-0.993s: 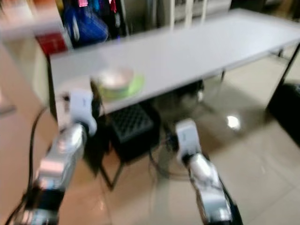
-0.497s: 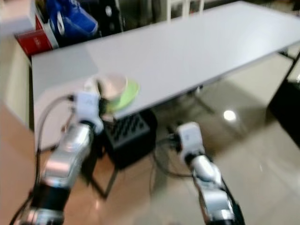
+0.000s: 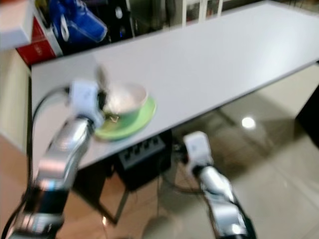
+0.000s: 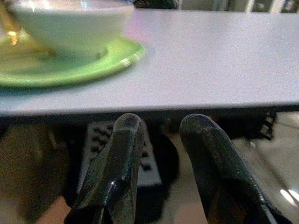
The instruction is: Setting the table
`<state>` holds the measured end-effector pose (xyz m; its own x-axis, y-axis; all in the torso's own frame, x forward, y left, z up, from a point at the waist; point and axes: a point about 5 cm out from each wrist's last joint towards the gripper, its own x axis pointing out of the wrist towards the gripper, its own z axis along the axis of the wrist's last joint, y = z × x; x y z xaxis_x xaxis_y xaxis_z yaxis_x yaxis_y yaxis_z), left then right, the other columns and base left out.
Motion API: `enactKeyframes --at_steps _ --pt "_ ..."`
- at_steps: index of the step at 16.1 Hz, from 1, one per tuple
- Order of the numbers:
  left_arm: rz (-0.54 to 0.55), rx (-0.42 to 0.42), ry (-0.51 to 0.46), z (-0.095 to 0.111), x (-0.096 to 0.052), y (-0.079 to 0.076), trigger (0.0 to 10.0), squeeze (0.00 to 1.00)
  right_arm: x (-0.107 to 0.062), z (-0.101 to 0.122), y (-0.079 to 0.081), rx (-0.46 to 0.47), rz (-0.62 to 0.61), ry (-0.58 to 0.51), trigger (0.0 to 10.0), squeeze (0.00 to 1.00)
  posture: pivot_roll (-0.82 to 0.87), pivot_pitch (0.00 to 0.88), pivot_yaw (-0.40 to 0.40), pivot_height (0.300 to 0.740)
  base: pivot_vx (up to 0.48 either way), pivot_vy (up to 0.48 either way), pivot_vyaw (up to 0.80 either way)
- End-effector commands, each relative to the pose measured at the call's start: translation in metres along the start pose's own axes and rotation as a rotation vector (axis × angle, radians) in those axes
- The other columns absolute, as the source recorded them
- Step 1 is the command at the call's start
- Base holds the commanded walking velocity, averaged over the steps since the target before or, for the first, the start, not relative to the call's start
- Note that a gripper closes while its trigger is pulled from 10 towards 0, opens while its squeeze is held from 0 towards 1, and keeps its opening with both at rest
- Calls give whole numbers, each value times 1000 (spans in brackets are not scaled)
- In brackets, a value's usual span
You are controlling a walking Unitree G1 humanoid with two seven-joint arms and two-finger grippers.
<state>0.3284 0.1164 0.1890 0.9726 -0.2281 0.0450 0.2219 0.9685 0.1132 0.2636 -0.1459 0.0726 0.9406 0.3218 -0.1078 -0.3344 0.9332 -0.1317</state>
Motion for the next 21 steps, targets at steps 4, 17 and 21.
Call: enactKeyframes --at_steps 4,17,21 --pt "-57 -9 20 22 -1 18 0 0 0 1 12 28 32 -12 10000 0 -6 0 114 740 0 0 0" --pt "-629 54 234 25 -16 71 0 0 -4 1 18 55 50 -6 10000 0 1 0 115 740 0 0 0" --pt "-888 115 323 34 -15 84 0 0 -2 3 20 65 54 -13 10000 0 3 0 130 740 0 0 0"
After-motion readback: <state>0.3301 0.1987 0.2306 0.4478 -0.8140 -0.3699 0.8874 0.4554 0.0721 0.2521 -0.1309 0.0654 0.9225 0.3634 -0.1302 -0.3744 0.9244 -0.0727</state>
